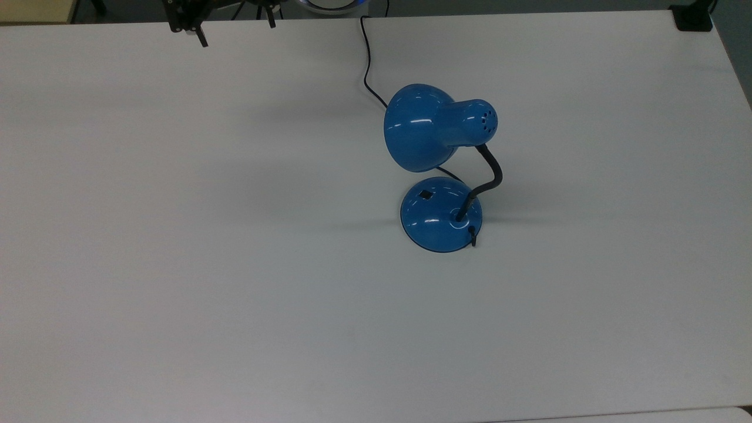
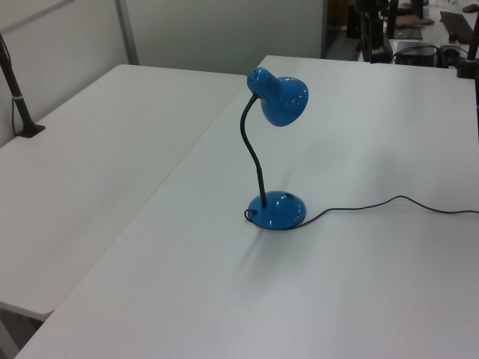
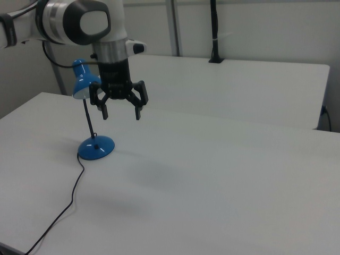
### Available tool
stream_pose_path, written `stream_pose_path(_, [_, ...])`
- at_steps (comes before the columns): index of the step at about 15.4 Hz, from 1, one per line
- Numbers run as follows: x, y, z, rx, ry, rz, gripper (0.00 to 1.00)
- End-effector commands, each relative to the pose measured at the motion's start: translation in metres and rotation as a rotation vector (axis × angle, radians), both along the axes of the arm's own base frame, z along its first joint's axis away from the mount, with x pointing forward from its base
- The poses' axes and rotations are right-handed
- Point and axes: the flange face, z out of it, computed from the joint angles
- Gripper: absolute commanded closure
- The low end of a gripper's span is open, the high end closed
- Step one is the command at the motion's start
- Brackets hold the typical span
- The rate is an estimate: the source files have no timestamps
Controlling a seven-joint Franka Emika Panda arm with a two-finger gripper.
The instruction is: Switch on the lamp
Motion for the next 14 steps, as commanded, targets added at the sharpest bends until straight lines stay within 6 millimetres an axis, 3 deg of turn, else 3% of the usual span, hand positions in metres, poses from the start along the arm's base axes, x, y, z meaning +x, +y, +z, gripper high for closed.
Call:
stream_pose_path(1, [-0.007,0.003,-0.034,-0.009,0.046,0.041,0.0])
stream_pose_path(4, [-0.01,0.003,-0.074,-0.008,0.049,0.044,0.08])
stream_pose_path(7, [-0.009,0.006,-0.104,-0.004,0.019,0.03,0.24])
stream_pose_path(9, [-0.006,0.012,-0.131,0.013,0.046,-0.041,0.68])
stream_pose_path(11, [-0.002,0.036,-0.152,0.029,0.047,-0.122,0.95])
stream_pose_path(12, [0.003,0.048,-0.158,0.026,0.016,-0.185,1.0])
stream_pose_path(14, [0.009,0.071,-0.174,0.08,0.011,-0.322,1.0])
